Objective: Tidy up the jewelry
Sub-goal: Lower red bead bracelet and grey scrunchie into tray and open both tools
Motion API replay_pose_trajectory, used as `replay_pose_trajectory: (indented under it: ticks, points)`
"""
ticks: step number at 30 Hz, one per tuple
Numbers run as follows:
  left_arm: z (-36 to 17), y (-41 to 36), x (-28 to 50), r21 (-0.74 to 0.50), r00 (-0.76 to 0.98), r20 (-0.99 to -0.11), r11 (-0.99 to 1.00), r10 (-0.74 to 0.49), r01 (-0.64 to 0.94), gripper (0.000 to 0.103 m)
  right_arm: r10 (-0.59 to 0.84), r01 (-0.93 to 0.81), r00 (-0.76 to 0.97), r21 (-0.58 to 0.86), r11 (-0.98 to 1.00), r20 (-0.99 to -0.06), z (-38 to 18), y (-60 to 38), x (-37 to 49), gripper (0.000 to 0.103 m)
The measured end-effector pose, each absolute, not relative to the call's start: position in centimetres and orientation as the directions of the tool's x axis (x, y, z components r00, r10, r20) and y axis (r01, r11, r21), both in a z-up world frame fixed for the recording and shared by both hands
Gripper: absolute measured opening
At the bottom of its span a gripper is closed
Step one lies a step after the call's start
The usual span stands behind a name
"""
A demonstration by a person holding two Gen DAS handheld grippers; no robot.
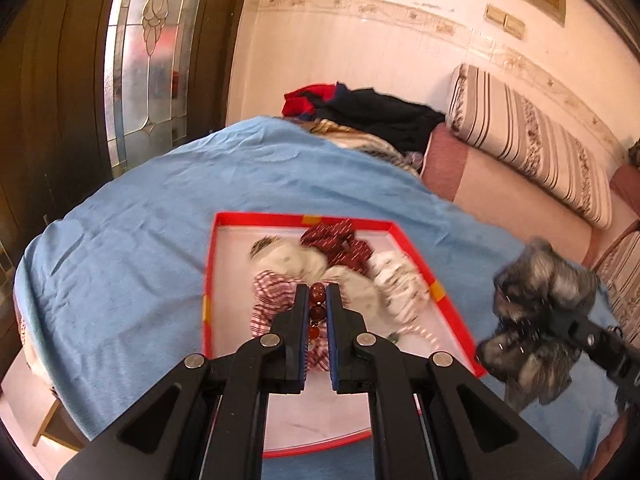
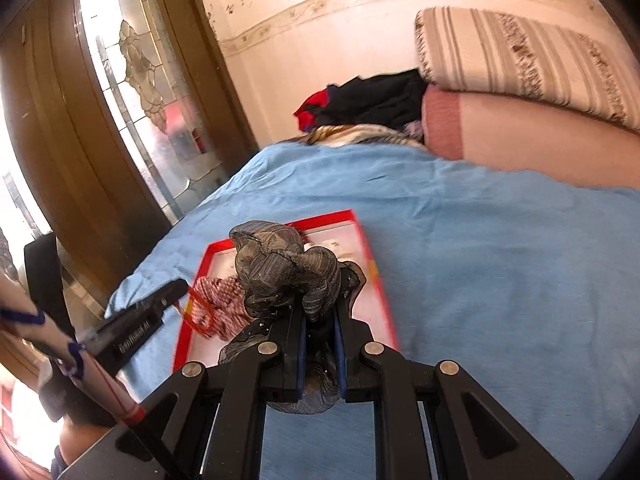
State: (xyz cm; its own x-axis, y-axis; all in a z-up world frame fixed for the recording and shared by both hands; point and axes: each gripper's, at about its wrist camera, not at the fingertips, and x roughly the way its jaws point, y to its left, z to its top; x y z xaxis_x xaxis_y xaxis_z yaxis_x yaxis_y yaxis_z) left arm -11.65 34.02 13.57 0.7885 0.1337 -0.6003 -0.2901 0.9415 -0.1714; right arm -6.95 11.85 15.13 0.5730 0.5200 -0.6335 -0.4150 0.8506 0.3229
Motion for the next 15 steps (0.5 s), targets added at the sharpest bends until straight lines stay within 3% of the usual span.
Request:
replay_pose_trajectory:
  ticks: [7,15]
  points:
    - [10.9,34.4,-11.1,-0.132,0.732,-0.664,0.939,0.155,-0.319,0.007,0.565,-0.417,0.466,0.394,0.819,-0.681,11.4,15.0,-5.2,0.012]
    - [9.3,34.2,-10.1,-0.087,0.68,-0.708,0.932,0.191,-0.353,0.007,0.534,-0.398,0.437,0.377,0.836,-0.723,8.9,15.7,-4.1,0.013]
